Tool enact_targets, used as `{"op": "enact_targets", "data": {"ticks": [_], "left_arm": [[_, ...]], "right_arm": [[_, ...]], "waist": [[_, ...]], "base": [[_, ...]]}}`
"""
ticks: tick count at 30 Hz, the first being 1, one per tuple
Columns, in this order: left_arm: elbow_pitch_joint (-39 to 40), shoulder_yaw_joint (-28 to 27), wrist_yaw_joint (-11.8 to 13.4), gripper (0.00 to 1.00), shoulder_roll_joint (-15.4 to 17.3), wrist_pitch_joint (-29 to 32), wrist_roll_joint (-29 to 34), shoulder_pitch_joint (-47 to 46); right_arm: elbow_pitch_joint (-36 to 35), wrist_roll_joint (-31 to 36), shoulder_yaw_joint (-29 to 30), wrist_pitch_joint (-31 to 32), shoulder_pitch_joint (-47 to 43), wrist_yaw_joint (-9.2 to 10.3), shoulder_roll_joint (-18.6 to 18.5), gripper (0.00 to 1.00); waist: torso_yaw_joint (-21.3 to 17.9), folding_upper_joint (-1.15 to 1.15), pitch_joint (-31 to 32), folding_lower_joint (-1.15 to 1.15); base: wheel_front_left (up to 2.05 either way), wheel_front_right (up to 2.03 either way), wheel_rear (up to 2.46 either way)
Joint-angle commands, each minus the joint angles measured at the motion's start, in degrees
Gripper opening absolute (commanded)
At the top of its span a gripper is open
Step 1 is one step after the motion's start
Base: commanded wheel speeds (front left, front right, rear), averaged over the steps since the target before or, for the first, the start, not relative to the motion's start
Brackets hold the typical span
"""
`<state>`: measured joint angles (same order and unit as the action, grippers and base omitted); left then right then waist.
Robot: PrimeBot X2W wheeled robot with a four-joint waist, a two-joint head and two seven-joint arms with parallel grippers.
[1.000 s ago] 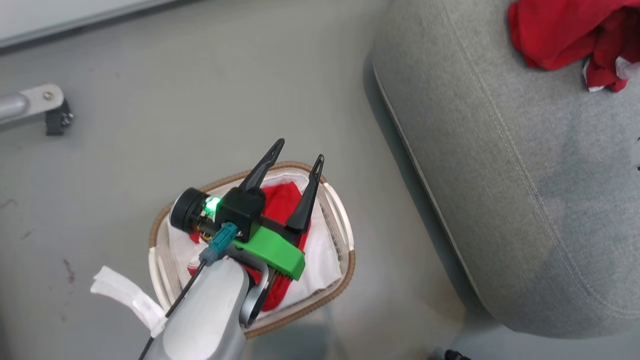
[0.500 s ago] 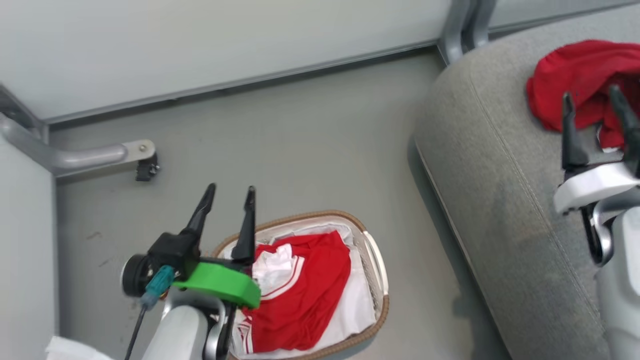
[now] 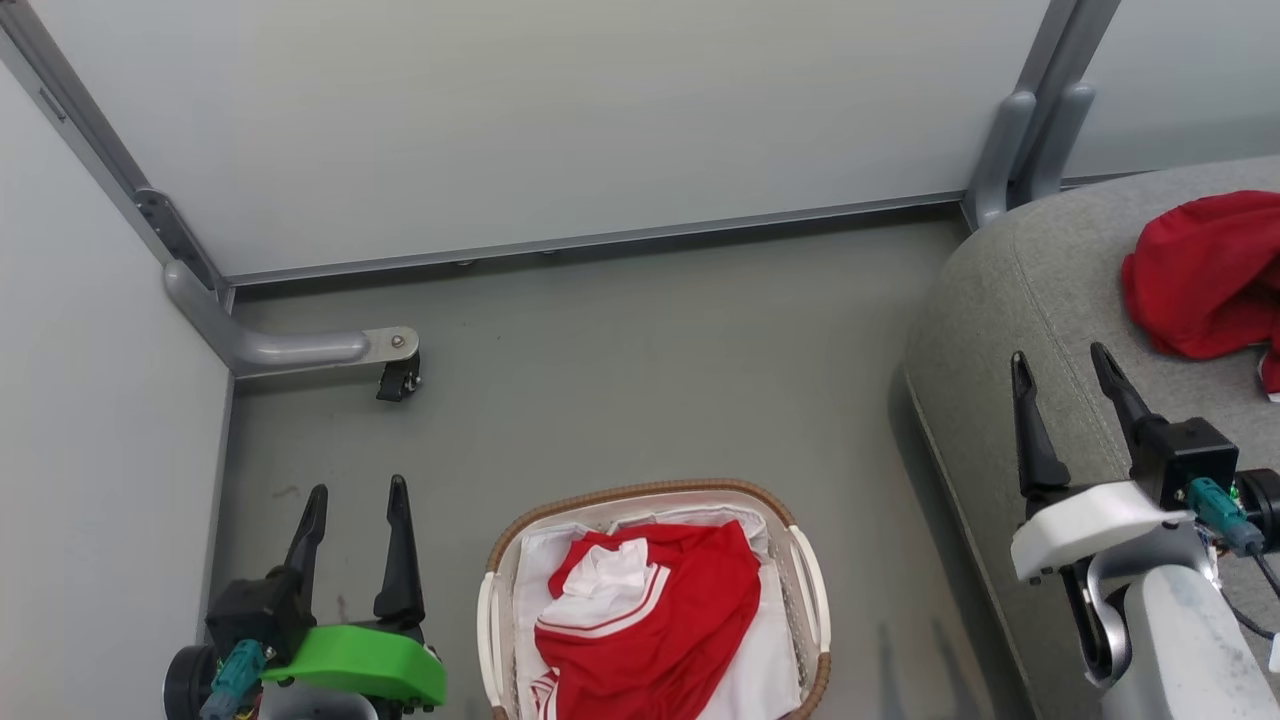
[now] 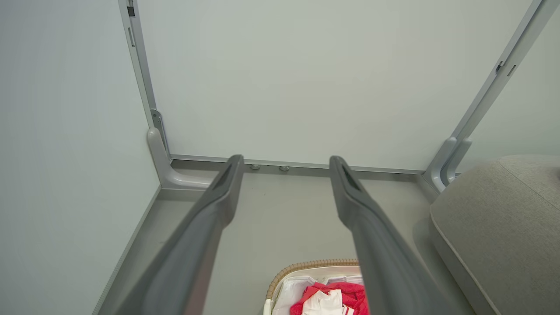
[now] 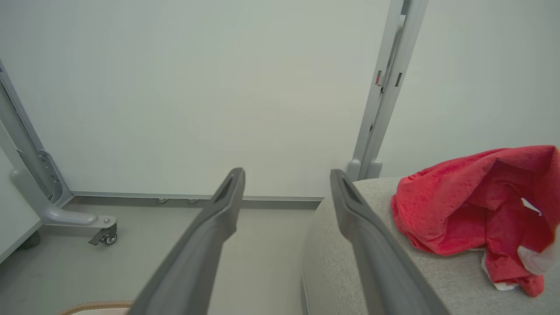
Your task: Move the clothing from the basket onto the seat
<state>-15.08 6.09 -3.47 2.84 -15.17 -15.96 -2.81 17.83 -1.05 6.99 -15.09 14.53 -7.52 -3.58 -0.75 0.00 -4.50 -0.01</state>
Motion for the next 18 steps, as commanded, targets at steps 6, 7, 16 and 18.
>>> {"op": "enact_targets", "data": {"ticks": [6,7,16,18], "left_arm": [[-0.05,0.08,-0.44,1.00,0.10,0.03,-0.32,2.48],[-0.12,-0.01,-0.48,1.00,0.11,0.04,-0.31,2.60],[-0.71,0.07,-0.55,1.00,0.11,0.04,-0.40,3.16],[-0.76,0.25,-0.52,1.00,0.11,0.04,-0.46,3.02]], "right_arm": [[-1.44,-2.62,-2.75,-0.12,-5.72,0.06,0.55,1.00],[-1.51,-3.47,-3.06,-0.12,-6.22,0.07,0.56,1.00],[-1.45,-5.92,-4.36,-0.12,-8.00,0.06,0.59,1.00],[-1.44,-5.84,-4.46,-0.12,-7.75,0.06,0.60,1.00]], "waist": [[1.04,0.00,2.22,0.01],[1.01,0.00,2.35,0.01],[0.68,0.00,2.75,0.01],[0.65,0.00,2.63,0.01]], "base": [[0.00,0.00,0.00],[0.00,0.00,0.00],[0.00,0.00,0.00],[0.00,0.00,0.00]]}}
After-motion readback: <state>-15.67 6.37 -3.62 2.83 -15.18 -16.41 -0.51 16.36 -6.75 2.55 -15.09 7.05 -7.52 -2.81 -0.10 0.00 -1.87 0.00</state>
